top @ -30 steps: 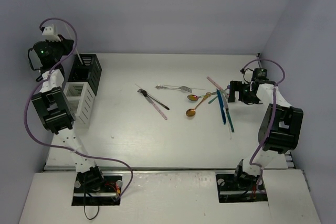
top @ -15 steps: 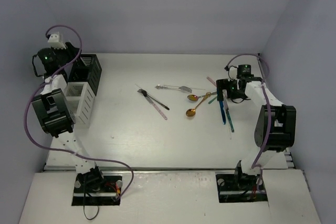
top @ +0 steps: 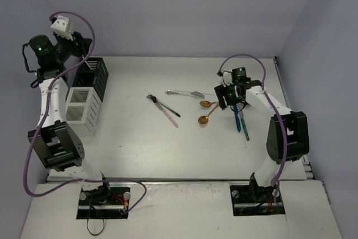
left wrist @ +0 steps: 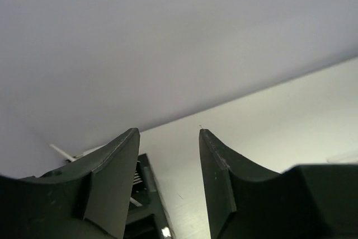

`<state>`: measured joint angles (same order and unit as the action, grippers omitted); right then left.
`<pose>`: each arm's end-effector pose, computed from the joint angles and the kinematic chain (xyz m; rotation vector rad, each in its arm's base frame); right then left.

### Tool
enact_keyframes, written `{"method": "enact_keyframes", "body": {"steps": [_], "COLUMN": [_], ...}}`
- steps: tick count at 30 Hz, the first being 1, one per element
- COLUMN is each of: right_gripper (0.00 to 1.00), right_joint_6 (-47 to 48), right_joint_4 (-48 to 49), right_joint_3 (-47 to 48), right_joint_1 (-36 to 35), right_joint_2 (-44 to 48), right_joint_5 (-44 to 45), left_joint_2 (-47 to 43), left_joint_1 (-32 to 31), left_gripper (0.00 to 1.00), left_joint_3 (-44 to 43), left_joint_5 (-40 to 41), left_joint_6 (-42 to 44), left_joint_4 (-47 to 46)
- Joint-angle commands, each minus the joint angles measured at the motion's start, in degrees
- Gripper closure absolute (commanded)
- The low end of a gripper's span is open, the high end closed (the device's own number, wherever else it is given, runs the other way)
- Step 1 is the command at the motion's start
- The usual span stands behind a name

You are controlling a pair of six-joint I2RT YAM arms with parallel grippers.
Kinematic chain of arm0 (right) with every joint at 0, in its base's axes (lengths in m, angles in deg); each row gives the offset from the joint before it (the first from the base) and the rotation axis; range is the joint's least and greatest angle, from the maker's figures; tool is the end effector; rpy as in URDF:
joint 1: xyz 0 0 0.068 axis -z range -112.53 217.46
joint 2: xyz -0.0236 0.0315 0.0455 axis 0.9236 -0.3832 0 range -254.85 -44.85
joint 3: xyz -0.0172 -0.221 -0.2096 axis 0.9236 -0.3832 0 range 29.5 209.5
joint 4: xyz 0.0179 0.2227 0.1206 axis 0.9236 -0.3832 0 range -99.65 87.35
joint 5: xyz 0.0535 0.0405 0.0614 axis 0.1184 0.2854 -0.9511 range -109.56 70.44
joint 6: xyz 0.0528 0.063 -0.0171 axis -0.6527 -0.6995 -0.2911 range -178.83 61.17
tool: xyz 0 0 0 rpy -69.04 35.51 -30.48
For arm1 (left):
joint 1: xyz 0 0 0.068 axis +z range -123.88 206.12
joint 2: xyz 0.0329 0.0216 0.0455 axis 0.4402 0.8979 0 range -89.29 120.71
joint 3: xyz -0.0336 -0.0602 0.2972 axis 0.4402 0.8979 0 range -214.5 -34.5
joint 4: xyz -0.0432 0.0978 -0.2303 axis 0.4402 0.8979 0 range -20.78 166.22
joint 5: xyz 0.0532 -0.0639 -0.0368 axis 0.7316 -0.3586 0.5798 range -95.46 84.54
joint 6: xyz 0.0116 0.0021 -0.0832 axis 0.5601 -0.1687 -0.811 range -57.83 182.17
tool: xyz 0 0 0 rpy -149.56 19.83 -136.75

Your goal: Sort the eating utensils into containers

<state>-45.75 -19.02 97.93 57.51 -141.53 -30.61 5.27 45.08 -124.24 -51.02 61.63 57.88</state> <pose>0.3874 0.0823 0.2467 -0.5594 2.2723 0.1993 0.4044 0.0832 0.4640 0.3995 1.4449 -0.3190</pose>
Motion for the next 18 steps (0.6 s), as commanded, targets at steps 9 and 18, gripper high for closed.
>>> {"method": "enact_keyframes", "body": {"steps": [9,18], "right_gripper": [0.73,0.71], "right_joint_6": [-3.7,-4.9], "right_joint_4": [0.5,0.5], "right_joint_3": [21.0,30.9], "right_joint_1": [-15.7,-24.5], "right_joint_2": [-12.4,-23.7], "right_joint_5": [4.8,8.9], "left_joint_2": [-8.5,-13.0], "left_joint_1": [-8.7,-8.7], "left_gripper": [0.56,0.54], "left_joint_3": [4.2,8.8], "left_joint_5": [5.1,4.7], "left_joint_6": [14.4,10.2], "left_joint_4": [28.4,30.3]}}
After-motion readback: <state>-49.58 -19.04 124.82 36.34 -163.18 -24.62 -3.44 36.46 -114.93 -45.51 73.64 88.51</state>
